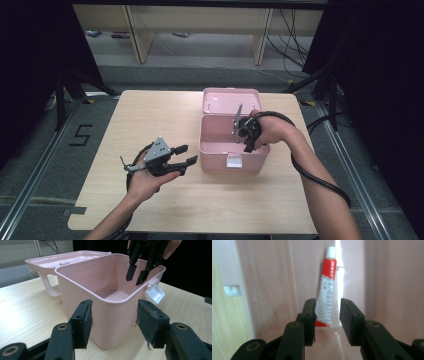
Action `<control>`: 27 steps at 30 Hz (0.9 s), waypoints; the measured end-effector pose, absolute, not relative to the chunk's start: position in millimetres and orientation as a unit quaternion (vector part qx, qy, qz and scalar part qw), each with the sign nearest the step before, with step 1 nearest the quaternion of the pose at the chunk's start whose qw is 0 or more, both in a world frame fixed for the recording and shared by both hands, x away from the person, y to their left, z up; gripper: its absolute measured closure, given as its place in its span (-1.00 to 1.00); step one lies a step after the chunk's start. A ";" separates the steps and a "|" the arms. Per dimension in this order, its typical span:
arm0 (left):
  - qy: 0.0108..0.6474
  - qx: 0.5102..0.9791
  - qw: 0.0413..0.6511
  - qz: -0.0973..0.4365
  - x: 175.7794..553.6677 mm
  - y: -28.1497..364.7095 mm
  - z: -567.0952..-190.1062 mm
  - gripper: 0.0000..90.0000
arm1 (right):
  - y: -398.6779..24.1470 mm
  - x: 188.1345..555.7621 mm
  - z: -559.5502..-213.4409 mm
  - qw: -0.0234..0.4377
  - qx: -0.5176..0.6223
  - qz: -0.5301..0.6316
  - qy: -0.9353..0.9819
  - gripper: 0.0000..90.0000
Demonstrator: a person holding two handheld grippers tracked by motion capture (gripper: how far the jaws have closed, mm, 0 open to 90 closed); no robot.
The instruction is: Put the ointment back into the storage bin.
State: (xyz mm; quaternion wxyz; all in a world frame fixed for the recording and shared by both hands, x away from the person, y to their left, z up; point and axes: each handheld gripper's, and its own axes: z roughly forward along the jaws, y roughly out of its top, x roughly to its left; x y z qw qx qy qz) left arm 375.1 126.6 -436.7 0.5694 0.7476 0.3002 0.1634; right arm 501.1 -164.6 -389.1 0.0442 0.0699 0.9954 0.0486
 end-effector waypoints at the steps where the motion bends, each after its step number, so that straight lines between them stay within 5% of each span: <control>1: 0.297 0.747 0.571 0.163 374.2 124.5 -436.5 0.04 | -167.2 502.4 -385.6 0.051 0.065 0.050 0.995 0.51; 13: 0.266 0.760 0.571 0.162 371.2 110.4 -435.2 0.40 | -193.3 502.2 -359.0 0.099 0.144 0.124 0.977 0.97; 27: 0.242 0.759 0.585 0.154 370.3 99.9 -432.2 0.64 | -223.5 507.3 -353.3 0.145 0.283 0.187 0.930 0.93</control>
